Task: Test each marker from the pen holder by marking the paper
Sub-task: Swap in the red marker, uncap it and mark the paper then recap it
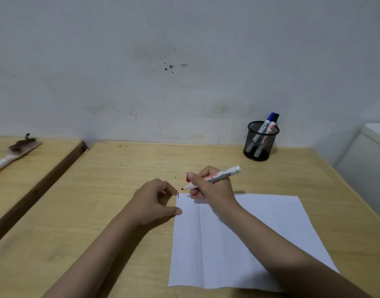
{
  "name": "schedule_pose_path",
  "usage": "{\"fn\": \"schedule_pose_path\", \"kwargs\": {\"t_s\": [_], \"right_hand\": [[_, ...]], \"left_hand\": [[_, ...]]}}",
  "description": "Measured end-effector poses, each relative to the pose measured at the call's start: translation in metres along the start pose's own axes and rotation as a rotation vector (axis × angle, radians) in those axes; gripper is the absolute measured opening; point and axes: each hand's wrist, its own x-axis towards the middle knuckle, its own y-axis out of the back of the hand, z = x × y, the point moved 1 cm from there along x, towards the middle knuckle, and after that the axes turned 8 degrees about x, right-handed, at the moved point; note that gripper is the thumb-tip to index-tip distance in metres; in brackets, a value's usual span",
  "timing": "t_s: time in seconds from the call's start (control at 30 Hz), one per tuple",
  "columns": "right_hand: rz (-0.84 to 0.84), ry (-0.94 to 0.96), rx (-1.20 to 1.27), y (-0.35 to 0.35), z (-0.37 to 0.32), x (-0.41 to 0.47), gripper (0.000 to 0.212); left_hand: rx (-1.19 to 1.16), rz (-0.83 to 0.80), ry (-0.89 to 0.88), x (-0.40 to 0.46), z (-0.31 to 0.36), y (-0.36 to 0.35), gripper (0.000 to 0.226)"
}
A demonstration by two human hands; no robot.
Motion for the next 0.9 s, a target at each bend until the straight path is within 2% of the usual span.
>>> {"fn": "schedule_pose_path", "kwargs": {"t_s": [0.07, 0.17, 0.23, 0.37, 0.63, 0.9], "right_hand": [[0.055, -0.035, -0.018, -0.006, 0.005, 0.004, 0.025], [0.097, 0.017, -0.074, -0.002, 0.019, 0.004, 0.026], [0.071, 0.012, -0.140, -0.029, 0.041, 0.001, 0.026], [0.076, 0.019, -0.081, -0.026, 0.044, -0.001, 0.025], [0.094, 0.049, -0.096, -0.027, 0.044, 0.000, 0.029], [0.077, 0.054, -0.099, -0.026, 0.046, 0.001, 0.029]], "left_hand": [[-0.009, 0.019, -0.018, 0.000, 0.003, -0.001, 0.052], [-0.009, 0.051, -0.026, -0.005, 0.004, -0.004, 0.056], [-0.055, 0.044, -0.004, -0.017, -0.030, -0.002, 0.054], [-0.023, 0.034, -0.051, -0.020, -0.030, -0.003, 0.043], [0.125, 0.046, -0.052, -0.020, -0.032, 0.000, 0.055], [0.152, 0.044, -0.050, -0.020, -0.031, 0.001, 0.056]]}}
